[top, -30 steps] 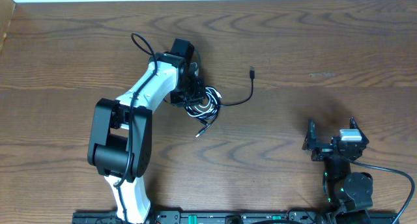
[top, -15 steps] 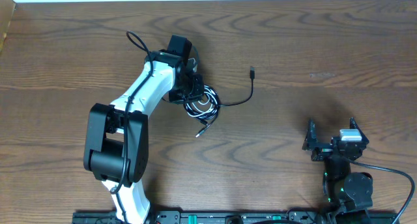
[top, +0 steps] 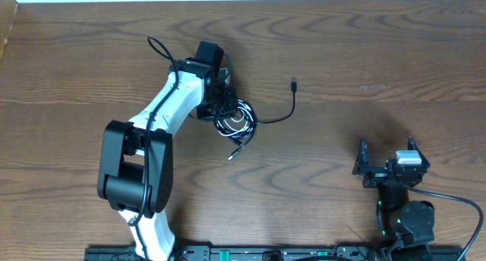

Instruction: Untangle cables

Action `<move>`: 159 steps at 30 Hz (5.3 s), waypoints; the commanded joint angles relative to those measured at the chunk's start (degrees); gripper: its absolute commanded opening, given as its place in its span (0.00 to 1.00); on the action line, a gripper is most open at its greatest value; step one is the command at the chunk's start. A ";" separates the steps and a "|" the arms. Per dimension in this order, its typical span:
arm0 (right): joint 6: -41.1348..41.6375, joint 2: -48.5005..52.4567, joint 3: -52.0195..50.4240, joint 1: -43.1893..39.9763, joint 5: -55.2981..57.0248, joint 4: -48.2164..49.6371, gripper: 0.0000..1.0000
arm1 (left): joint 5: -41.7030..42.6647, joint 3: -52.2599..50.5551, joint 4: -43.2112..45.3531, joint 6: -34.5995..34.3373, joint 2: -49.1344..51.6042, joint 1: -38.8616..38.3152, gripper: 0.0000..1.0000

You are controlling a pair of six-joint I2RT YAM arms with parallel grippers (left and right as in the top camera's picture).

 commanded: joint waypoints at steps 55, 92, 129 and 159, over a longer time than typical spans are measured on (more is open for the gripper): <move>19.52 6.38 14.71 0.33 -15.15 -12.02 0.99 | 8.35 0.66 -5.49 15.15 -6.82 0.74 0.07; 27.63 63.67 36.54 5.22 -48.35 -11.47 0.75 | -22.36 -2.01 -8.39 -10.25 -4.85 2.84 0.44; 25.03 70.07 36.46 11.74 -39.56 -7.85 0.82 | 5.95 -15.34 4.87 0.50 -5.03 6.14 0.43; 25.05 83.17 36.46 17.29 -29.53 5.03 0.79 | 3.76 -18.91 11.06 -3.78 -4.83 -0.42 0.35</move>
